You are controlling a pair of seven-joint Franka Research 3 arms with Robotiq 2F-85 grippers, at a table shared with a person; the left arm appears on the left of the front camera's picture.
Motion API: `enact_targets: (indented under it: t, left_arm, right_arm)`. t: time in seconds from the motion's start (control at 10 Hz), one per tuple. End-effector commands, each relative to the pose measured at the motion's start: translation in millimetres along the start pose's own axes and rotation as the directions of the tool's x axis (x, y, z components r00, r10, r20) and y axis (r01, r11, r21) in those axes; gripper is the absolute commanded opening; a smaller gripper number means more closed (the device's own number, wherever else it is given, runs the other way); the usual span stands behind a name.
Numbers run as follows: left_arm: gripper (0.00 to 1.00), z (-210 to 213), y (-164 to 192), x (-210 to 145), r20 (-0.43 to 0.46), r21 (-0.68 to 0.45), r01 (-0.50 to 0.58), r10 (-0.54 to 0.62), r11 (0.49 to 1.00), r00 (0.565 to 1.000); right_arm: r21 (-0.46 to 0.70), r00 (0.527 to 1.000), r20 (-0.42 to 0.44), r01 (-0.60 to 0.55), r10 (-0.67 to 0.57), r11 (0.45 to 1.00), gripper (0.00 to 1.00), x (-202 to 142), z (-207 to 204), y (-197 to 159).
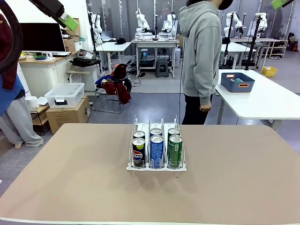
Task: Fill the beverage cans into the dispenser.
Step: Pick up the Ionic drink handed by the human.
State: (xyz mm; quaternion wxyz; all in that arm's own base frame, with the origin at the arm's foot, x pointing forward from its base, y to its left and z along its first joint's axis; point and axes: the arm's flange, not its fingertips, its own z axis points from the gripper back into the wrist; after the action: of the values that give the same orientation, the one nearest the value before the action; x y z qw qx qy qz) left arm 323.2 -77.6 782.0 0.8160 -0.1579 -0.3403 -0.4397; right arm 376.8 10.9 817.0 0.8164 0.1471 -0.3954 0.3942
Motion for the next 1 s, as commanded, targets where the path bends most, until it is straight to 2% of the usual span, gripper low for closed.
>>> enact_targets:
  t: [0.0, 0.9]
  left_arm:
    - [1.0, -1.2, 0.2, -0.2, -0.004, -0.004, 0.0, 0.0, 1.0, 1.0]
    - [1.0, -1.2, 0.2, -0.2, -0.004, -0.004, 0.0, 0.0, 1.0, 1.0]
  right_arm:
    - [0.002, 1.0, 0.0, 0.0, 0.0, 1.0, 1.0, -1.2, 0.3, 1.2]
    - [0.002, 1.0, 0.0, 0.0, 0.0, 1.0, 1.0, -1.2, 0.3, 1.2]
